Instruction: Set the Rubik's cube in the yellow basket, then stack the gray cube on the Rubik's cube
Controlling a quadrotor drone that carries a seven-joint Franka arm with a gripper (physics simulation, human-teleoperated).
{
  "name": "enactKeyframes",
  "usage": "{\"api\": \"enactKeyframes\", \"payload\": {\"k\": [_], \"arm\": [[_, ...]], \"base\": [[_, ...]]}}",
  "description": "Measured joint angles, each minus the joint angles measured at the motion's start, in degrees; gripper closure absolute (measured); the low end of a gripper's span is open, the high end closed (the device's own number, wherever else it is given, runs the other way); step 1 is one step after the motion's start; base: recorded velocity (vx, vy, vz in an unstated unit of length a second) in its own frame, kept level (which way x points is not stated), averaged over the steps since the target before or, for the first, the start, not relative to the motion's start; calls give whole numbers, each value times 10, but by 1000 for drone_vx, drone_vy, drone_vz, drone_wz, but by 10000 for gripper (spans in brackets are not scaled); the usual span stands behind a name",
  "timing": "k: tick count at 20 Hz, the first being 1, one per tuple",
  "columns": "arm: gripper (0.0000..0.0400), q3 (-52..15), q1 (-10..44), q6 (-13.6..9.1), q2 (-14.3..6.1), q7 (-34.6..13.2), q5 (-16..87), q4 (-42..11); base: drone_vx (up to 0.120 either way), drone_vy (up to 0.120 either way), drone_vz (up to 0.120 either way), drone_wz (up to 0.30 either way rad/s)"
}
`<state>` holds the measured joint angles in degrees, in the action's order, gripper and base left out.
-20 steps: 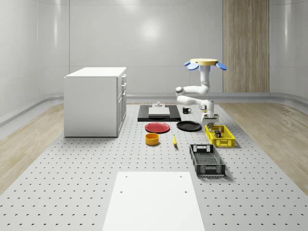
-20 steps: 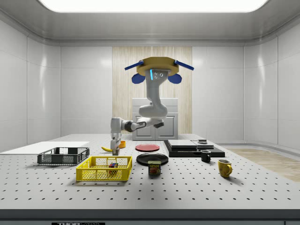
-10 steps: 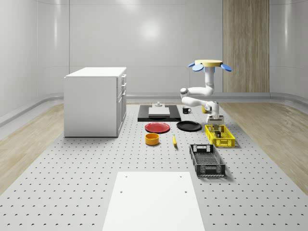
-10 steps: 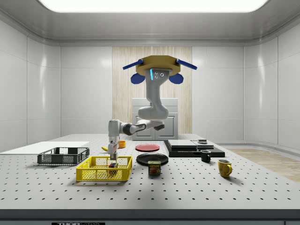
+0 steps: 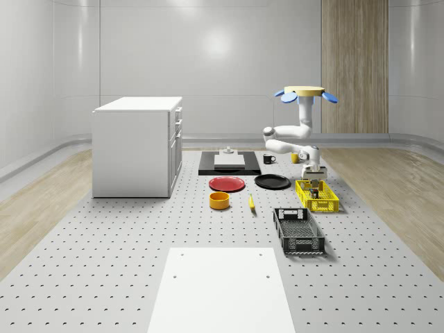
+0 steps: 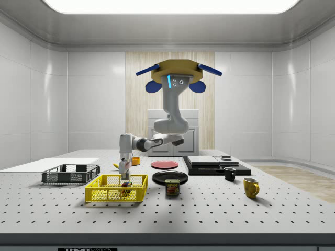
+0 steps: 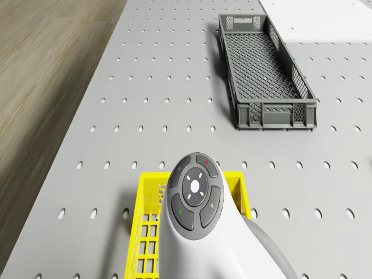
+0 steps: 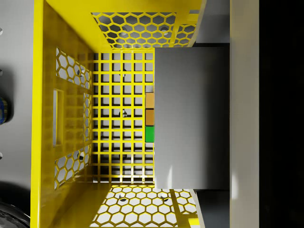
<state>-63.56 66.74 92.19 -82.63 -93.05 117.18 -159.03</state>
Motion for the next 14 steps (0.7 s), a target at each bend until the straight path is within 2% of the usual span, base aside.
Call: {"api": "enactKeyframes", "payload": {"k": [14], "arm": [[149,45,-5,21,-3,3,41,7]], "base": [[0,0,0,0]]}}
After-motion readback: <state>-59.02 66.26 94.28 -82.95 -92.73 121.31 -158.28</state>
